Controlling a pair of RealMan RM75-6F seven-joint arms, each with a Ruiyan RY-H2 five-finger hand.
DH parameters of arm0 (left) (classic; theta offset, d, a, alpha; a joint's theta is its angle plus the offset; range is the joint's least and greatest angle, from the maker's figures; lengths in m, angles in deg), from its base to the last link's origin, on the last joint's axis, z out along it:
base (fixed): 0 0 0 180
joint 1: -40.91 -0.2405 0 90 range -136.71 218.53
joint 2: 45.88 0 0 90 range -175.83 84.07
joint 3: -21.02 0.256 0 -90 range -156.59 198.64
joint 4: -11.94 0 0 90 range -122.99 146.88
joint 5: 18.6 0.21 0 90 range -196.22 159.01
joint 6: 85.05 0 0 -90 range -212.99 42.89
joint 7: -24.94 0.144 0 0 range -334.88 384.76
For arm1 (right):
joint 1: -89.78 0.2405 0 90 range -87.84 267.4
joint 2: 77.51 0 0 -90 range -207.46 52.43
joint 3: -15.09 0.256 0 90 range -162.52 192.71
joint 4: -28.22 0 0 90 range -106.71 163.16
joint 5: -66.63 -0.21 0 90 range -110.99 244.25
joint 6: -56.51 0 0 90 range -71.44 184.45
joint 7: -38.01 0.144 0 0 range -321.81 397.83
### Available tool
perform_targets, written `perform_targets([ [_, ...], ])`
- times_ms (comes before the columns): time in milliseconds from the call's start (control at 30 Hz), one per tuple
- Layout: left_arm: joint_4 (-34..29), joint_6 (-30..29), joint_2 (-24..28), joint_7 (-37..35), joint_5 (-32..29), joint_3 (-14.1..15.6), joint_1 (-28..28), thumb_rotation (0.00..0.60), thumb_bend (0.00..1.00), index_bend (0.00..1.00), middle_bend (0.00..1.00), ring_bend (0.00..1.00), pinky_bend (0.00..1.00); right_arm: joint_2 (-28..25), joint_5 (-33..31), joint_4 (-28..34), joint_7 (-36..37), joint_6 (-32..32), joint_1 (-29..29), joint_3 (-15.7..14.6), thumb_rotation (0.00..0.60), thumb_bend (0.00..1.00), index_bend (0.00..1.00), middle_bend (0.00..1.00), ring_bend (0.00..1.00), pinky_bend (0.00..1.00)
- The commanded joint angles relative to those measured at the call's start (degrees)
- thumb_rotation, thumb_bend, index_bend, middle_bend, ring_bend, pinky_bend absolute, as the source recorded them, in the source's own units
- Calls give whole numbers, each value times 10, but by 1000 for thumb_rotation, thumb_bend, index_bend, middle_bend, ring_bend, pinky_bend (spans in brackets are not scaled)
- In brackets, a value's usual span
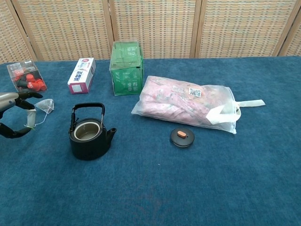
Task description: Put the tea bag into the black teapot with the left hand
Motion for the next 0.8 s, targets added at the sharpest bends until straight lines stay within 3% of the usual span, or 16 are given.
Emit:
perform_targets([
  [33, -29, -28, 21, -12, 22, -5, -6, 600, 428, 639, 68, 0, 0, 1, 1, 0, 1, 0, 0, 0, 600, 60, 0, 25, 0, 0],
  [433, -133, -111, 93, -49, 79, -34, -15, 600, 428, 648, 69, 0, 0, 2, 5, 0, 4, 2, -1, -2, 600, 60, 0, 25, 0, 0],
  [800, -204, -113, 137, -67, 110, -46, 3, 600, 429, 657, 69, 0, 0, 4, 5, -3, 9, 5, -4, -2, 600, 61, 0, 25, 0, 0],
])
